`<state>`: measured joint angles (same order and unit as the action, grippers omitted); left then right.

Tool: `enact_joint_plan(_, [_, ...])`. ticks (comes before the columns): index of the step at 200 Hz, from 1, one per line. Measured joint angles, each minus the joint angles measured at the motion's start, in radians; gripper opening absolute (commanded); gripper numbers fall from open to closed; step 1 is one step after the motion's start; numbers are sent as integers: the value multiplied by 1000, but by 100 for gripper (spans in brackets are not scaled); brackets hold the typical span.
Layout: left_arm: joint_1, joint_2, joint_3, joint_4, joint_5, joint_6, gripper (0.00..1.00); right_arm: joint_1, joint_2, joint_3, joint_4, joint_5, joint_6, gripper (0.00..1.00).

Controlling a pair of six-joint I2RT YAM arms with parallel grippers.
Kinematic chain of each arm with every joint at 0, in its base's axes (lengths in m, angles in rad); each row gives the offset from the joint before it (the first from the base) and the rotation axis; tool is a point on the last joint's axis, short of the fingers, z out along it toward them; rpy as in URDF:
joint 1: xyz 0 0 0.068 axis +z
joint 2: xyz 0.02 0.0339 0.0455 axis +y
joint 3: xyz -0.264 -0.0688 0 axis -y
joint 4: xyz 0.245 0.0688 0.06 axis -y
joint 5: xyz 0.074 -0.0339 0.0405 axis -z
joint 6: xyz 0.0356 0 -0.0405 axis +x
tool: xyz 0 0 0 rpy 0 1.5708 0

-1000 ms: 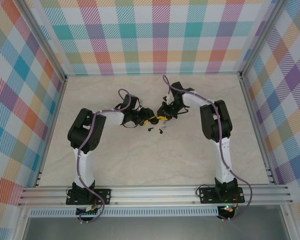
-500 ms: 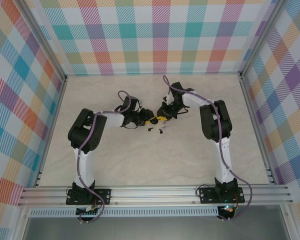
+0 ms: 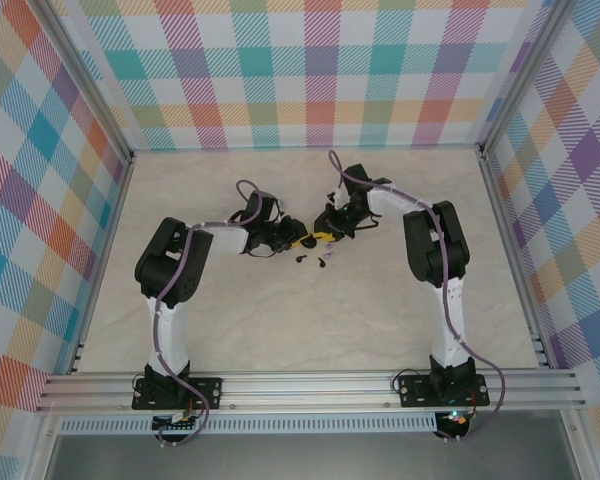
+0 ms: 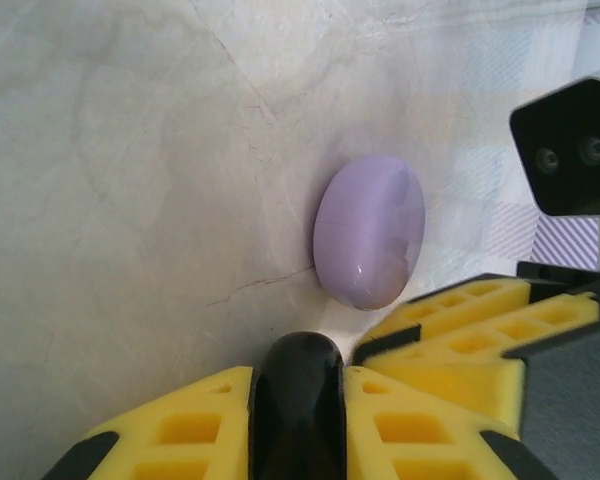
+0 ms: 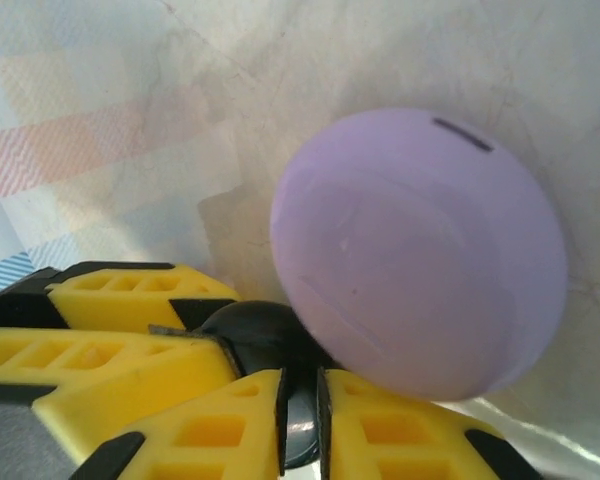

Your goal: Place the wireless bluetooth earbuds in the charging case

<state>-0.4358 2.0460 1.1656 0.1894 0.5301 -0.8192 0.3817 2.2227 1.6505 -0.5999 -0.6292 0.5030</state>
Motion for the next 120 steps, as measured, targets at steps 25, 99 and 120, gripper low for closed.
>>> enact_joint_plan(25, [0, -29, 0, -45, -15, 34, 16, -29, -97, -67, 40, -27, 10, 26])
enact_joint_plan(99, [3, -139, 0, -54, 12, 127, 16, -143, -253, -202, 141, -211, -57, 44])
enact_joint_plan(120, [3, -164, 0, -27, 47, 133, 16, -139, -253, -240, 151, -283, -92, 47])
